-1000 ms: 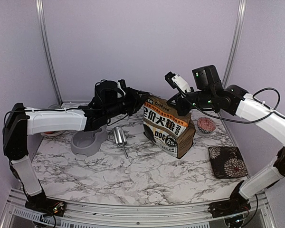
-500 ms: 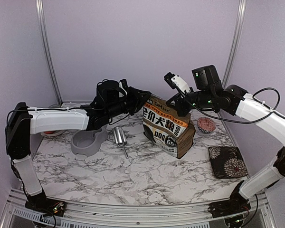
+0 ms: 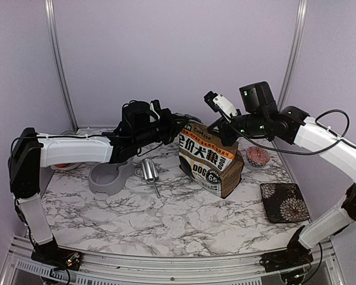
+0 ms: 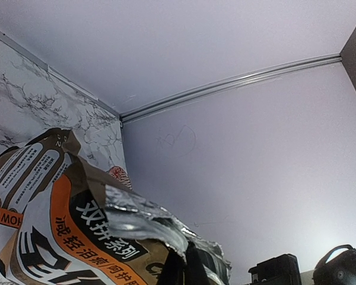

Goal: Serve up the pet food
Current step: Open the seal of the pet food bag.

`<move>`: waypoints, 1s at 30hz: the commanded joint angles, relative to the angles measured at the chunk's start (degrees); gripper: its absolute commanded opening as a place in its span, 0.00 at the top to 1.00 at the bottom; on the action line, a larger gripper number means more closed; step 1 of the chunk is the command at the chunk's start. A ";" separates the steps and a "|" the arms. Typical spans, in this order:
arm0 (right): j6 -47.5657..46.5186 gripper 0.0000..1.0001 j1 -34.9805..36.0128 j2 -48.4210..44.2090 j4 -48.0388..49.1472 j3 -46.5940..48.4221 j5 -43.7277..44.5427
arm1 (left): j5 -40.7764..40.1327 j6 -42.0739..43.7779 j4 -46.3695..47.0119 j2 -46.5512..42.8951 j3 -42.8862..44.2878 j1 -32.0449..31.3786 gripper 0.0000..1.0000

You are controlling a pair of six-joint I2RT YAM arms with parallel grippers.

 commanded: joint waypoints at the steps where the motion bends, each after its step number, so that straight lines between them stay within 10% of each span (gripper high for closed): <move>1: -0.49 1.00 2.13 -0.19 1.01 3.08 -3.44 | 0.65 0.63 1.12 1.23 1.14 0.28 1.00; 10: 0.93 0.47 2.16 -0.29 1.99 5.27 -3.05 | 0.99 1.66 1.19 1.27 1.06 0.28 1.00; 30: 3.26 0.66 1.84 10.68 0.89 16.02 5.73 | 0.75 3.31 2.55 0.02 0.40 0.33 1.00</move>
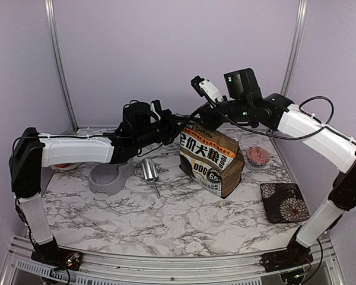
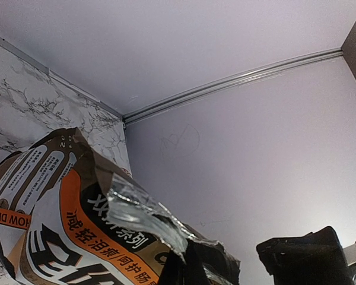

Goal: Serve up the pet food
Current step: Open the seal of the pet food bag.

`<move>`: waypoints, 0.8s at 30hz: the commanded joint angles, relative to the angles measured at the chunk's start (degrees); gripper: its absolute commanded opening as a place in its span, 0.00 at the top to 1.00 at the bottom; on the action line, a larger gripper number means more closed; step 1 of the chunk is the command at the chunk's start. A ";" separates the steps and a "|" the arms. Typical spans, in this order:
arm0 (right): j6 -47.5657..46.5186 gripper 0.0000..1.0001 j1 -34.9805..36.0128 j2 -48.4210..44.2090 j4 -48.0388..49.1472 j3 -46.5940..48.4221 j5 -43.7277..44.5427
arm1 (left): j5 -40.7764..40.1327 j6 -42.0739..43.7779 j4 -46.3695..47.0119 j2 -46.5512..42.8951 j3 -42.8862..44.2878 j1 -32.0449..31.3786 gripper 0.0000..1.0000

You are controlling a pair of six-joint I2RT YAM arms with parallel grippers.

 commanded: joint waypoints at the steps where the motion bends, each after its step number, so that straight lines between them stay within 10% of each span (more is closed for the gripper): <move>1: 0.23 0.68 -0.13 1.24 -0.95 3.19 2.77 | 0.53 1.42 2.32 -0.59 0.19 0.27 1.00; 24: -0.05 1.00 -2.42 3.40 -4.29 2.60 2.84 | 0.28 2.91 2.85 -1.16 -0.24 0.26 1.00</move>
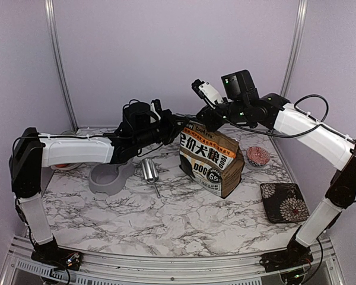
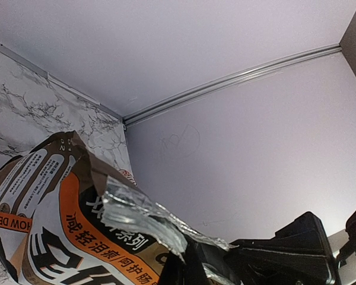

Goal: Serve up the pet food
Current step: Open the seal of the pet food bag.

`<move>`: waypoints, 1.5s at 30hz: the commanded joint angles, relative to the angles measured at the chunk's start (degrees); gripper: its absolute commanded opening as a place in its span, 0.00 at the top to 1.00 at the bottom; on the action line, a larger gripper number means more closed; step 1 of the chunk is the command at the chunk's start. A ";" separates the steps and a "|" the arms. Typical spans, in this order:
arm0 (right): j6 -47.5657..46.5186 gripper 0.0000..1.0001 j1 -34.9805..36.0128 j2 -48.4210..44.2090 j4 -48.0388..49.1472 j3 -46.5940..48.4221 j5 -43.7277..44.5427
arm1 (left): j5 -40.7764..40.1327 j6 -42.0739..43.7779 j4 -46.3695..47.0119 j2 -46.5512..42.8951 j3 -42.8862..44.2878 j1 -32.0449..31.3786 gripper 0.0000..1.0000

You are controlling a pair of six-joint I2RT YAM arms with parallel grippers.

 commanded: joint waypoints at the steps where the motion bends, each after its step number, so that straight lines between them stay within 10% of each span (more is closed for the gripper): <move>1: 0.71 1.00 -0.81 1.03 -2.48 1.64 -0.01 | 0.13 1.60 2.47 -1.16 -0.05 0.22 1.00; 20: 19.31 1.00 -8.33 -0.47 4.13 -2.29 -32.93 | 0.87 5.62 4.63 -1.89 0.73 0.98 1.00; 45: 32.42 1.00 -4.56 1.65 14.99 1.94 -37.65 | 9.44 15.78 -2.30 -3.27 9.01 5.70 1.00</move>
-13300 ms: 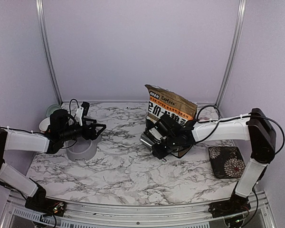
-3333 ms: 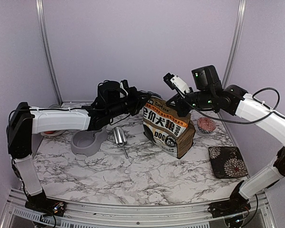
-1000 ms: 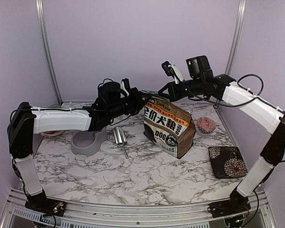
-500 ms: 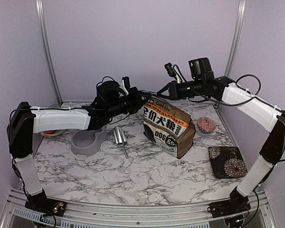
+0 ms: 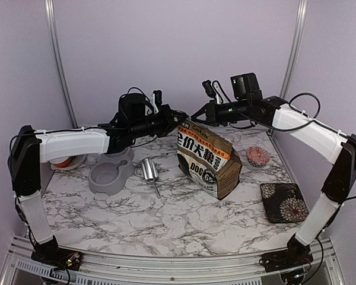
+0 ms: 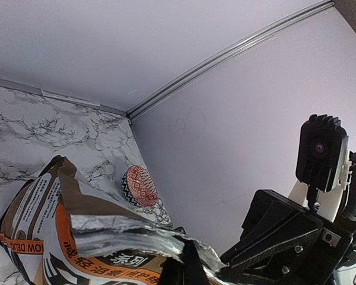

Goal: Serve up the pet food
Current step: Open the seal of the pet food bag.

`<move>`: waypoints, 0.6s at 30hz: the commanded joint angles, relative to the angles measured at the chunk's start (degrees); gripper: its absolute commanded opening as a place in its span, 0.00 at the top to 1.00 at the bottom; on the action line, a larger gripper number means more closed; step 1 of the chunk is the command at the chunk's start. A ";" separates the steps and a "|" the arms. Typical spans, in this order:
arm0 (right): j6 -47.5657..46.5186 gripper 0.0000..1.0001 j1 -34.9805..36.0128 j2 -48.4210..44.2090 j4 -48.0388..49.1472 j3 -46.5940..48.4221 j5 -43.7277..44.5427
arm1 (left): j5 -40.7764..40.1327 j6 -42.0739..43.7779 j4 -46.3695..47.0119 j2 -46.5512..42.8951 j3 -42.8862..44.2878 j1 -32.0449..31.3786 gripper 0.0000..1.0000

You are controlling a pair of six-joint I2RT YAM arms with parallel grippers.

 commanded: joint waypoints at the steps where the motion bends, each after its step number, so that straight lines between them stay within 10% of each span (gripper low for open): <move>1: 3.55 1.00 3.35 -0.30 8.67 4.41 -6.60 | 0.75 4.42 3.03 -3.07 5.30 1.80 1.00; 18: 7.24 1.00 3.37 2.30 13.26 8.67 -6.11 | 7.24 11.15 -9.81 2.68 20.74 4.51 1.00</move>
